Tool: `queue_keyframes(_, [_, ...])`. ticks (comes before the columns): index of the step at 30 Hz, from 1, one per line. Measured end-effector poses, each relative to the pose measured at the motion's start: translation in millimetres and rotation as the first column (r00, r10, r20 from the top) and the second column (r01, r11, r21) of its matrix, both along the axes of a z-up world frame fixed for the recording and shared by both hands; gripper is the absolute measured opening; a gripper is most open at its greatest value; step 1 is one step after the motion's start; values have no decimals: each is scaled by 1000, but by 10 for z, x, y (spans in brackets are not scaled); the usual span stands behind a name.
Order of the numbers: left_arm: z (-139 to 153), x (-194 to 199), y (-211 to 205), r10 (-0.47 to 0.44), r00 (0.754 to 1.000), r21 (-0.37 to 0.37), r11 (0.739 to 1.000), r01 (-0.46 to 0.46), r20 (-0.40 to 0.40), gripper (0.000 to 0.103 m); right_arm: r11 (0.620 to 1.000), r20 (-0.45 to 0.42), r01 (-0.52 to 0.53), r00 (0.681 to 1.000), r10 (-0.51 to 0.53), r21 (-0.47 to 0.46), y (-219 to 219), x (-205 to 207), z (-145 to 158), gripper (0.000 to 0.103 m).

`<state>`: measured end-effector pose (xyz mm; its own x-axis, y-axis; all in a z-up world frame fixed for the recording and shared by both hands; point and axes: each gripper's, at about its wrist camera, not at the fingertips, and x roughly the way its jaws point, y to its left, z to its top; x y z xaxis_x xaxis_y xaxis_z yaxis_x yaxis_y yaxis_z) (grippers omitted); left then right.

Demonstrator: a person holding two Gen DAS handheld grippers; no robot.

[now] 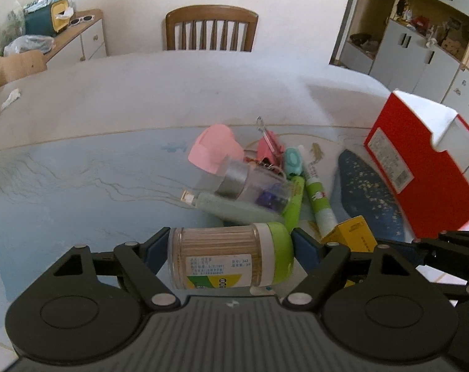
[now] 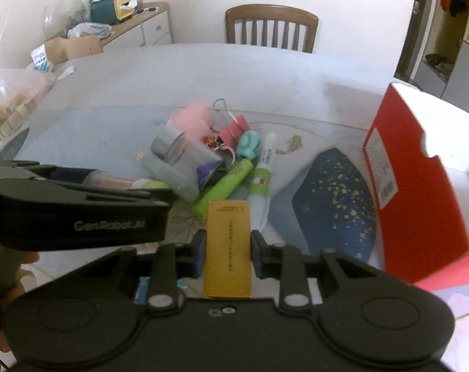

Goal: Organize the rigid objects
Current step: 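Carry the toothpick jar and yellow box with both tools into the shoebox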

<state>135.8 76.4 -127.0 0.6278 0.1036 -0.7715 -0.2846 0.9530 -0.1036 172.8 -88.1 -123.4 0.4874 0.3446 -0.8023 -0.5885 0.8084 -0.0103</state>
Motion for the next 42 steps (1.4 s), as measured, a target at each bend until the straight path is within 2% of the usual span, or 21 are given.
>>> queue_keyframes(11, [426, -177, -108, -72, 996, 31, 997, 70, 58, 83, 994, 22, 92, 995, -93, 53, -241, -152, 373, 28])
queue_keyframes(24, [973, -175, -447, -193, 969, 40, 981, 189, 153, 83, 978, 80, 175, 979, -185, 114, -637, -151, 915, 28])
queue_keyframes(32, [1152, 19, -841, -246, 954, 35, 969, 243, 170, 83, 967, 106, 220, 966, -234, 132, -1079, 38, 1106, 28])
queue_keyframes(42, [1181, 588, -1607, -276, 948, 32, 961, 275, 158, 83, 964, 104, 234, 963, -248, 130, -1831, 498, 1120, 28])
